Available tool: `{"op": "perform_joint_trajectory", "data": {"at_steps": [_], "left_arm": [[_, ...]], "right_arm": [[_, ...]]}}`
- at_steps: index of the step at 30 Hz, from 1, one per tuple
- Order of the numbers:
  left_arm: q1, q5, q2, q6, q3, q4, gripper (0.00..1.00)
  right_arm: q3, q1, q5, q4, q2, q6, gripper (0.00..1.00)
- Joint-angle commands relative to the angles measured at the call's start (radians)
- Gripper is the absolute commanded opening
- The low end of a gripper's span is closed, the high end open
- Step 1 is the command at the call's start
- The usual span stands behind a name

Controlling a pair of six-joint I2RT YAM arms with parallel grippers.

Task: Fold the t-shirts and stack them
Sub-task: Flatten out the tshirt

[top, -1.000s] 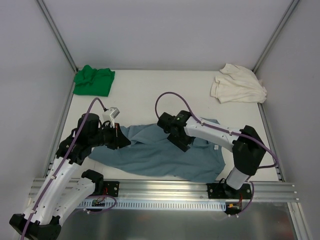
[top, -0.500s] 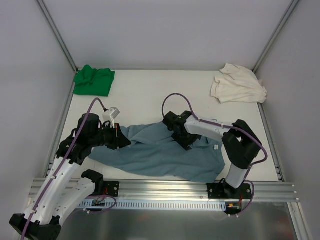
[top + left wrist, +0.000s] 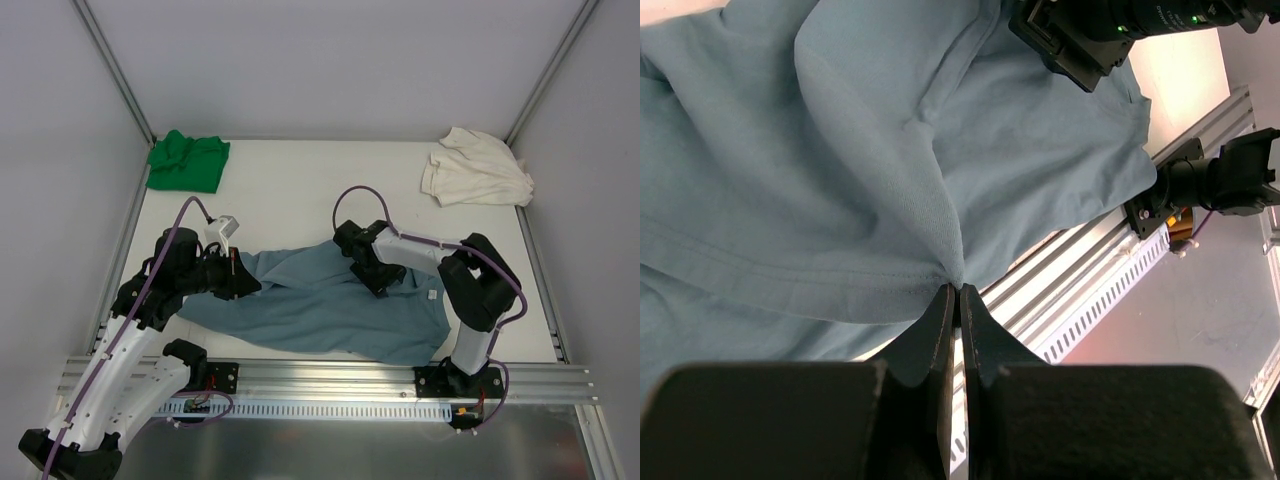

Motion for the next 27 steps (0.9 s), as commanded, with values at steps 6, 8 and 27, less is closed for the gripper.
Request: {"op": "perform_joint_trajectory", "data": {"at_steps": [6,8,27], "left_arm": [[-0.004,-0.004,-0.01,0.011,0.02,0.004,0.0],[-0.004,-0.007,-0.01,0.011,0.02,0.005,0.0],[-0.004,-0.096,0.013,0.04,0.137,0.0,0.0]], "right_arm": [[-0.025,-0.037,0.013,0.006,-0.029,0.001,0.34],[-0.025,-0.04,0.016,0.008,-0.027,0.001,0.18],[0.381,-0.274,0.227,-0.142,-0.331,0.028,0.01]]}}
